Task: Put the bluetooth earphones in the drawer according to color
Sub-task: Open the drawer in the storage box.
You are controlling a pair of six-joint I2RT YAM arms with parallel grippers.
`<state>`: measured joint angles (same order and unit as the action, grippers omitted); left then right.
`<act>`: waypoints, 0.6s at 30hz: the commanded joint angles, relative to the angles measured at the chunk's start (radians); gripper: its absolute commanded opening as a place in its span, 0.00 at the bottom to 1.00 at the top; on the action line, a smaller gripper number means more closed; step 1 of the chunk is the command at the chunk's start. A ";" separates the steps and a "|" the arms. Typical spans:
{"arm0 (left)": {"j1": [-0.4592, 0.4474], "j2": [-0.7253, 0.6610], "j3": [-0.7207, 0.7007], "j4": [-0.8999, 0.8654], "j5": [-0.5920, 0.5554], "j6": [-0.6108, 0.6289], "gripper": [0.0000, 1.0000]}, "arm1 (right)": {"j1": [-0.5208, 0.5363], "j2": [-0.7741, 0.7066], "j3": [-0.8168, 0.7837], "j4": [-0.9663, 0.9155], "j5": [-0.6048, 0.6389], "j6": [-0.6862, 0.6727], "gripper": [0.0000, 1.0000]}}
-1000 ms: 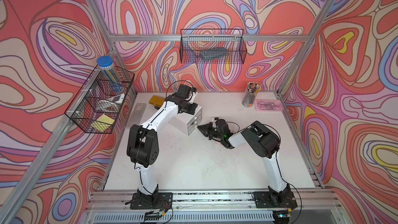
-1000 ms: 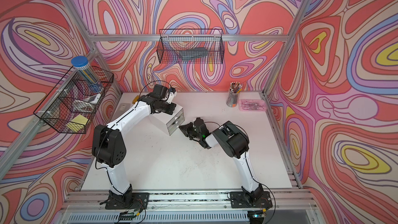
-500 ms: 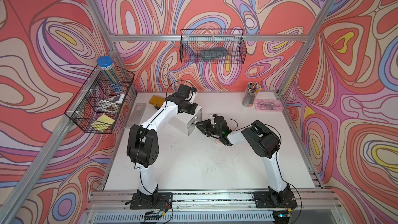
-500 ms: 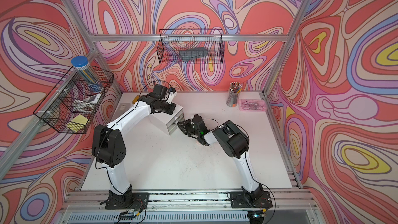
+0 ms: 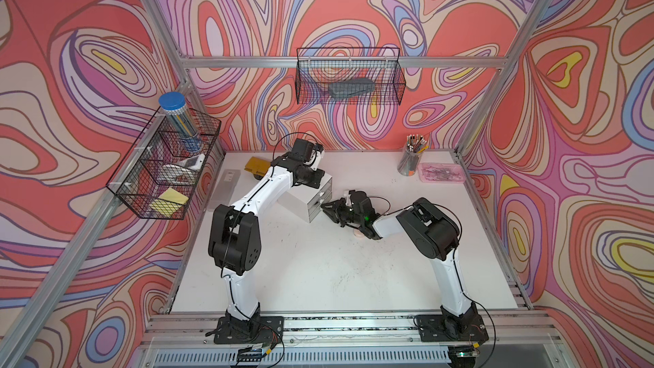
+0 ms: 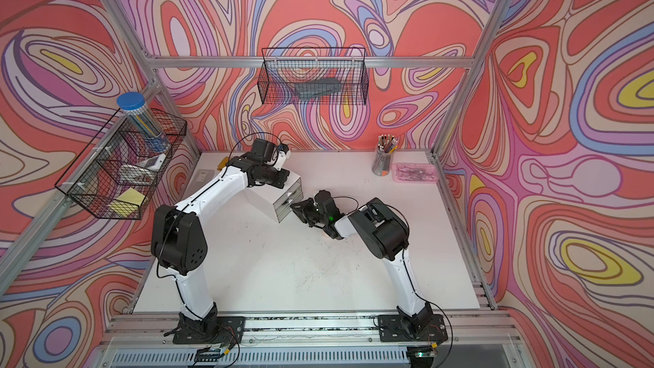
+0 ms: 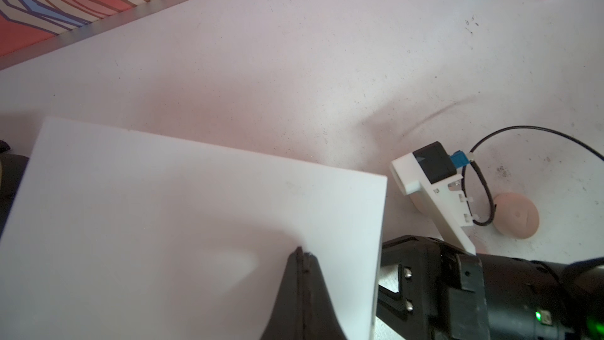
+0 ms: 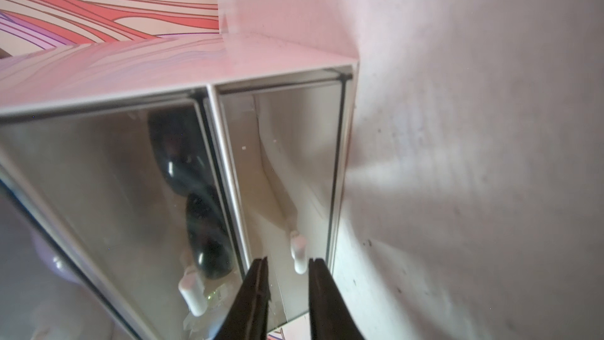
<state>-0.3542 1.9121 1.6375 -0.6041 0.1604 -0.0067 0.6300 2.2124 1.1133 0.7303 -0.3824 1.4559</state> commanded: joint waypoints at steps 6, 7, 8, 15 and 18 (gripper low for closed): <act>-0.015 0.146 -0.107 -0.330 -0.025 0.007 0.00 | 0.007 0.049 0.038 0.008 0.005 0.006 0.21; -0.015 0.146 -0.107 -0.330 -0.024 0.006 0.00 | 0.007 0.050 0.039 0.006 0.006 0.004 0.21; -0.015 0.146 -0.107 -0.330 -0.024 0.007 0.00 | 0.007 0.051 0.040 0.003 0.008 0.005 0.21; -0.015 0.148 -0.107 -0.330 -0.023 0.007 0.00 | 0.007 0.050 0.039 0.000 0.028 -0.001 0.20; -0.014 0.146 -0.107 -0.331 -0.022 0.006 0.00 | 0.007 0.060 0.037 0.029 0.039 0.006 0.14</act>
<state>-0.3550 1.9121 1.6375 -0.6041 0.1577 -0.0067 0.6300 2.2425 1.1332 0.7338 -0.3695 1.4616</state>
